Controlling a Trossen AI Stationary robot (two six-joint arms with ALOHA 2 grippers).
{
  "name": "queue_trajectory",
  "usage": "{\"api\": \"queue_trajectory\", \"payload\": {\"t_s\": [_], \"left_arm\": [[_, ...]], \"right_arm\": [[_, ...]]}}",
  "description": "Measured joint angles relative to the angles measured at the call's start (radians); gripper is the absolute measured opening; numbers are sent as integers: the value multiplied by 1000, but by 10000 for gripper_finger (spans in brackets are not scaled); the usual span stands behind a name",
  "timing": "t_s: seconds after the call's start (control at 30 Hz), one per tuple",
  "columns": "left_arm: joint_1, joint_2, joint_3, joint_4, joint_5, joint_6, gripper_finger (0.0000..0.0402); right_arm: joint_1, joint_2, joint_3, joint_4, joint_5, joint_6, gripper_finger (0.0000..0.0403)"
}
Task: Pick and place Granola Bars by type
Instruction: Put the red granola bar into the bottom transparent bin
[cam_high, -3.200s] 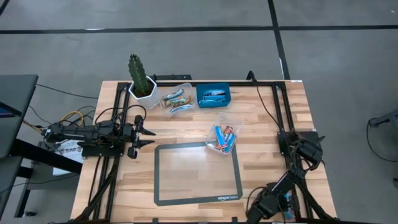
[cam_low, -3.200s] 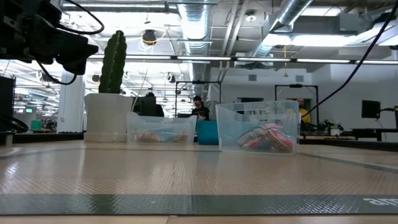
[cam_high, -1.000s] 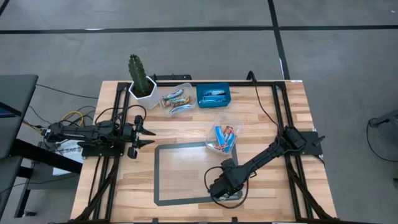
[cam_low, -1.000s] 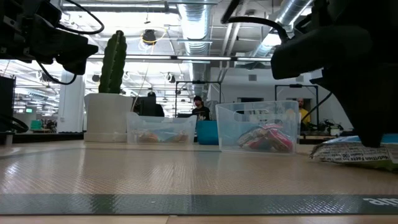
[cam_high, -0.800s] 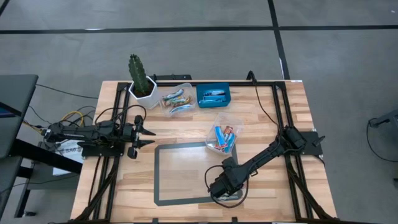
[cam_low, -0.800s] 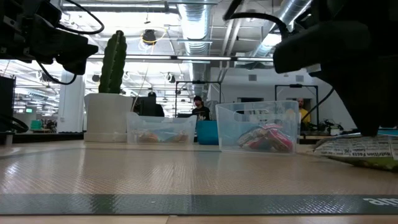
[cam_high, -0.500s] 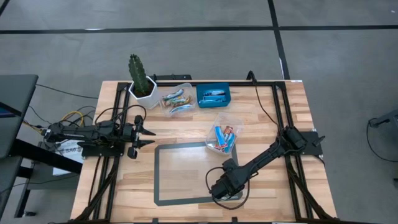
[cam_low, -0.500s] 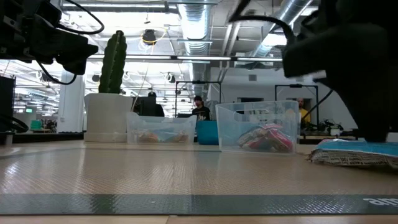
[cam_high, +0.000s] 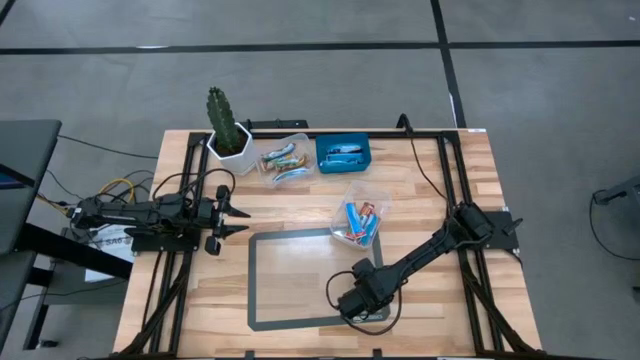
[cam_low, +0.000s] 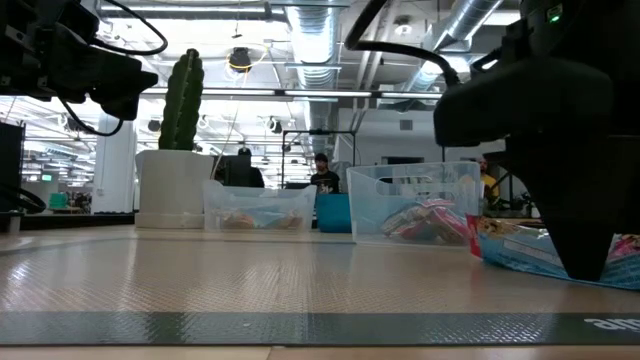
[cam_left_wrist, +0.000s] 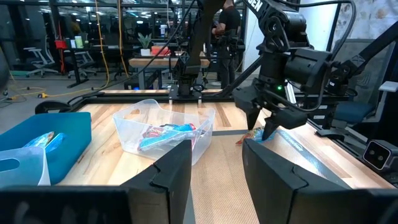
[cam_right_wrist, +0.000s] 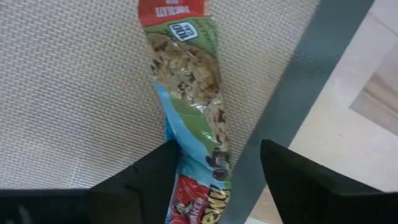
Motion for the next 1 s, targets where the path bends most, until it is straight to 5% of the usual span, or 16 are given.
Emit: {"api": "queue_trajectory", "payload": {"t_s": [0.5, 0.73, 1.0], "left_arm": [[0, 0, 0, 0, 0, 0, 135], [0, 0, 0, 0, 0, 0, 135], [0, 0, 0, 0, 0, 0, 135]], "right_arm": [[0, 2, -1, 35, 1, 9, 62], [7, -16, -3, 33, 39, 14, 50], [6, -123, -5, 31, 261, 35, 50]]}}
